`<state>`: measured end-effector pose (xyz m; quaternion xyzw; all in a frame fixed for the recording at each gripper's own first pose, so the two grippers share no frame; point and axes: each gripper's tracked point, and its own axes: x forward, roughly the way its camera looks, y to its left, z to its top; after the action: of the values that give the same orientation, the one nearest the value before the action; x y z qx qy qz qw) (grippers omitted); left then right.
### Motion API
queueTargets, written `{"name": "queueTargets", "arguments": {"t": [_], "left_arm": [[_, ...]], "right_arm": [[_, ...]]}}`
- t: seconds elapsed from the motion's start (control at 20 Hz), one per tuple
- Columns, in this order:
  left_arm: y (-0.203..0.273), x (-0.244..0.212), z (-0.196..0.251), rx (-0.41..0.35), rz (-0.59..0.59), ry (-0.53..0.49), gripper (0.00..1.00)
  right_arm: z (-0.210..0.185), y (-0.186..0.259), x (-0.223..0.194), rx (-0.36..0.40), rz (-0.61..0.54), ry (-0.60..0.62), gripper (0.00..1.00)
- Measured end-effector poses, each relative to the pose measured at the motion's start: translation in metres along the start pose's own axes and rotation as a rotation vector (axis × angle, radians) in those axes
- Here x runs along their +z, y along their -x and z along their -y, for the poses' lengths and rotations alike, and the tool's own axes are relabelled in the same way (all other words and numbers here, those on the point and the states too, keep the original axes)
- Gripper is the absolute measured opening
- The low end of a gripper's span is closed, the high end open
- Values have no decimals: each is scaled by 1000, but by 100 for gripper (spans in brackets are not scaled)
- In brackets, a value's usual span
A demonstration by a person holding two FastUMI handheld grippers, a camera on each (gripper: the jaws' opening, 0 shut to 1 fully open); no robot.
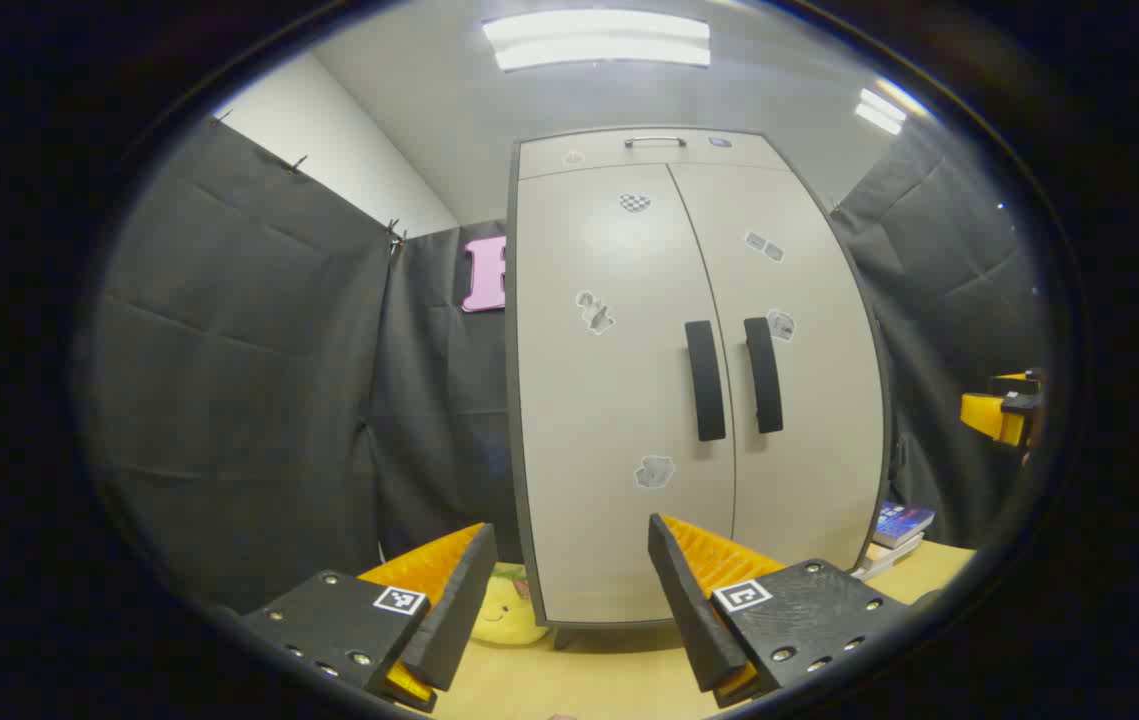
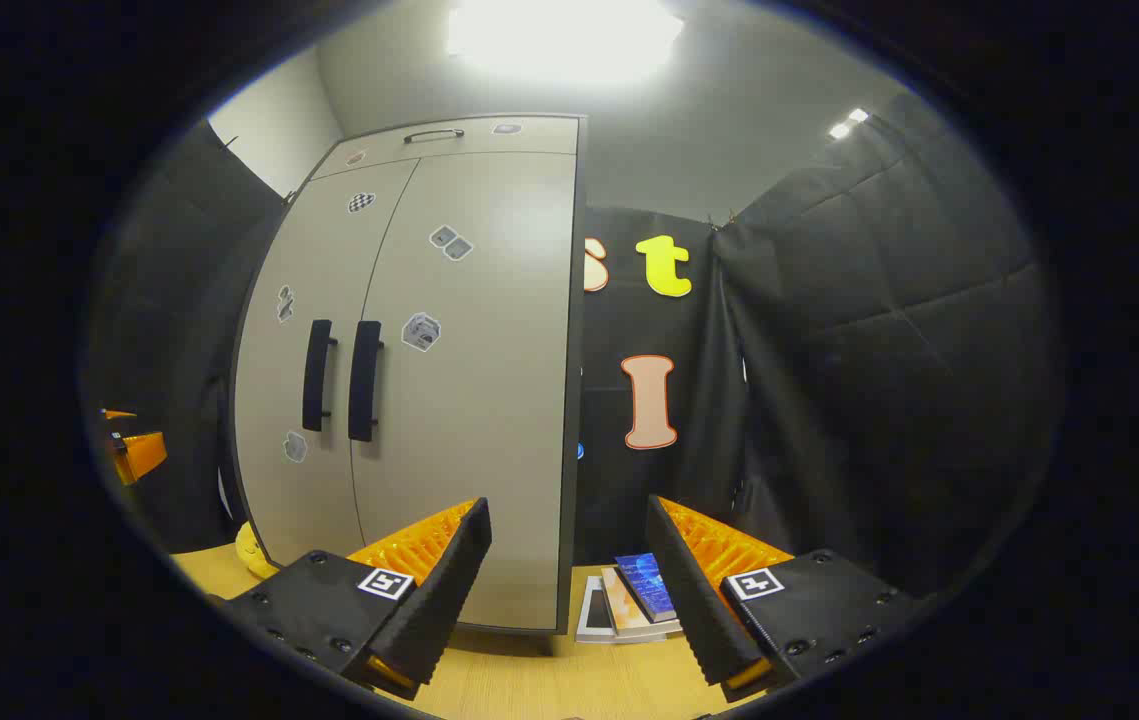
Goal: Open the right door of the double-door shoe cabinet with the right hand, and open the left door with the left hand.
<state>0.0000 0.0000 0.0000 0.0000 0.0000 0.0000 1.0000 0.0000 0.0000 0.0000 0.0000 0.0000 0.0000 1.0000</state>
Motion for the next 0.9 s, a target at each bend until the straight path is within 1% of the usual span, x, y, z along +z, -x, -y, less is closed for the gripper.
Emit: {"name": "queueTargets", "arguments": {"t": [0.25,0.45,0.7,0.9], "left_arm": [[1,-1,0,-7,0,11,89],[2,-2,-1,-8,2,2,89],[3,1,-1,-6,7,-9,89],[3,1,-2,-3,7,-14,89]], "right_arm": [[1,-1,-3,-7,-14,-37,98],[2,-4,-2,-10,-12,-32,98],[-4,-9,-4,1,-17,-37,98],[-13,-13,2,26,-13,-33,98]]}}
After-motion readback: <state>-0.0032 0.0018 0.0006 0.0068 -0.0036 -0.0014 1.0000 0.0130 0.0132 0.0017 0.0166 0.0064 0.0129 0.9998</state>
